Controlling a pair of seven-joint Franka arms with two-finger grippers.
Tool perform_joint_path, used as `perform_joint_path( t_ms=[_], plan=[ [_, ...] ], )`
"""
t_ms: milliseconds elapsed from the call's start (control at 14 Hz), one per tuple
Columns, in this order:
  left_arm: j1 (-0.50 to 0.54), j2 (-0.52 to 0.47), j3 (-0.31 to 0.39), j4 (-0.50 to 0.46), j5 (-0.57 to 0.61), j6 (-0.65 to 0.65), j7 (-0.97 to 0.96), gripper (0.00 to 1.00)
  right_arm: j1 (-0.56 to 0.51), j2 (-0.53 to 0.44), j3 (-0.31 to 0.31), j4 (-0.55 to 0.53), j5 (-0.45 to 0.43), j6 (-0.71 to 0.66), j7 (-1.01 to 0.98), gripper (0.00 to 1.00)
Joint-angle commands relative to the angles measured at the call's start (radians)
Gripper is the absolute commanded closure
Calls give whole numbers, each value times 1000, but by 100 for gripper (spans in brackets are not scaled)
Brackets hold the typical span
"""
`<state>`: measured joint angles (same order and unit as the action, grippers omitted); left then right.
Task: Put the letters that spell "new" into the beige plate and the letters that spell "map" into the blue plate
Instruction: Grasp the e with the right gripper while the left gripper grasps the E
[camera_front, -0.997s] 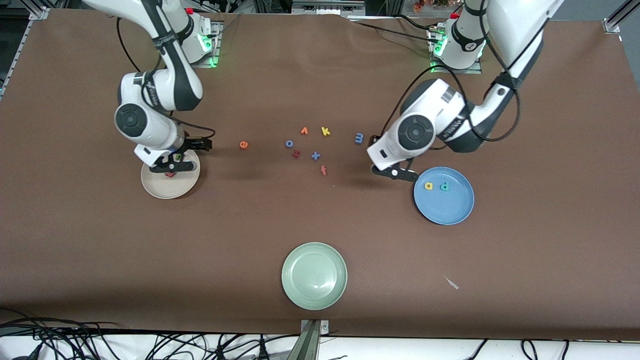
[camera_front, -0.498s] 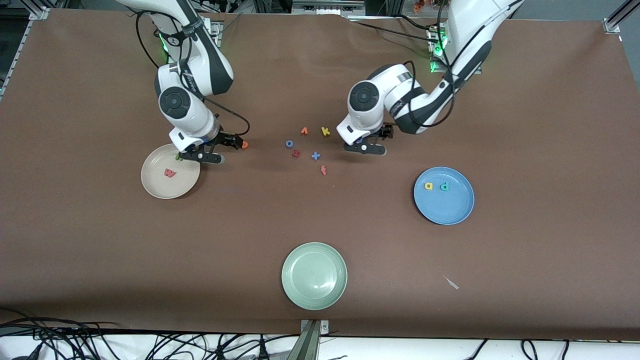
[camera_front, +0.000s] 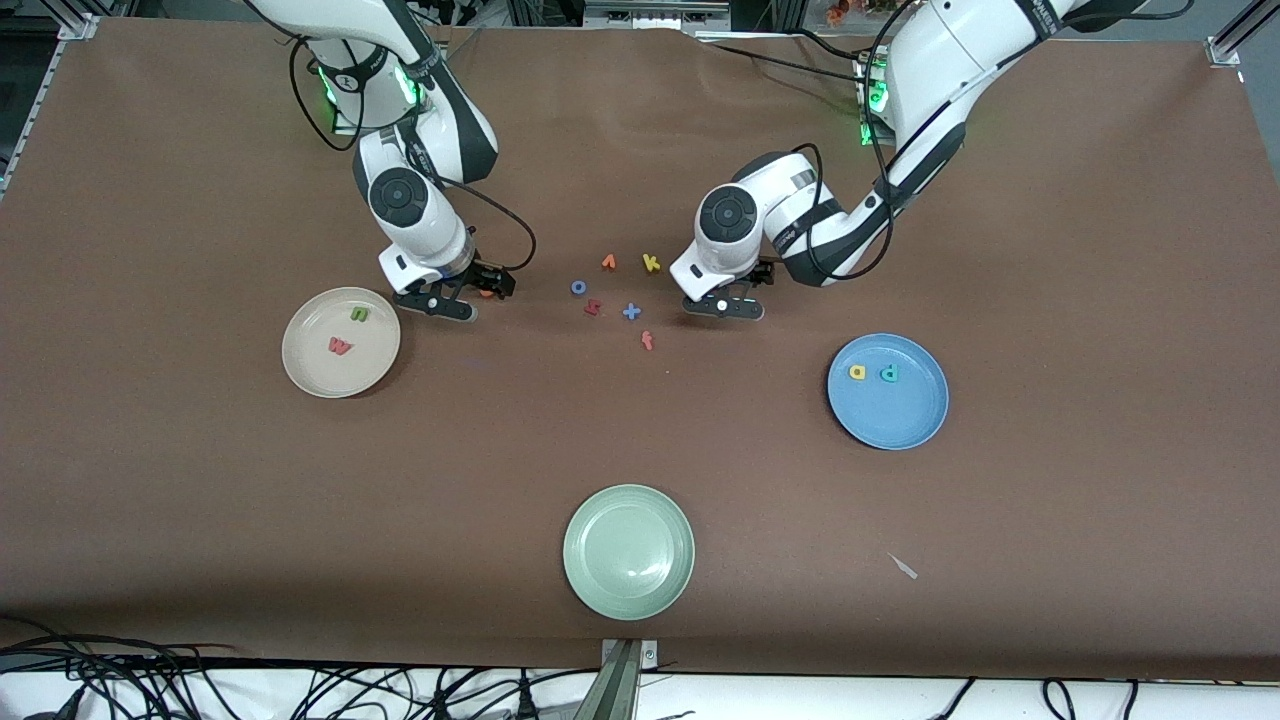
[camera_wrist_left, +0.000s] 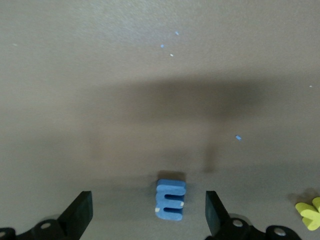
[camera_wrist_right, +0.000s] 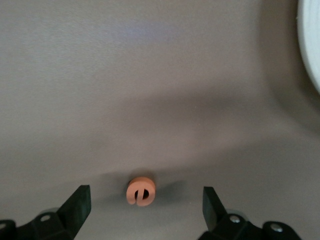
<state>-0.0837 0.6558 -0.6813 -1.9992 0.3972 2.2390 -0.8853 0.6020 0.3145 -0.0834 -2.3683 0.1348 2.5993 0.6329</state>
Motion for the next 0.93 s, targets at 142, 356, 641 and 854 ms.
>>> perform_joint_path(
  t_ms=[142, 356, 641, 854],
  plan=[
    [-22, 16, -14, 13, 26, 5, -29, 5, 12, 38, 25, -3, -1, 67, 43, 12],
    [-22, 18, -14, 11, 26, 4, -26, 19, 13, 37, 28, -3, -1, 67, 41, 28],
    [-22, 25, -14, 11, 26, 4, -14, 36, 13, 37, 28, -2, -4, 67, 25, 47],
    [-21, 25, -14, 14, 26, 2, -12, 87, 13, 37, 28, -2, -4, 67, 18, 52]
  ],
)
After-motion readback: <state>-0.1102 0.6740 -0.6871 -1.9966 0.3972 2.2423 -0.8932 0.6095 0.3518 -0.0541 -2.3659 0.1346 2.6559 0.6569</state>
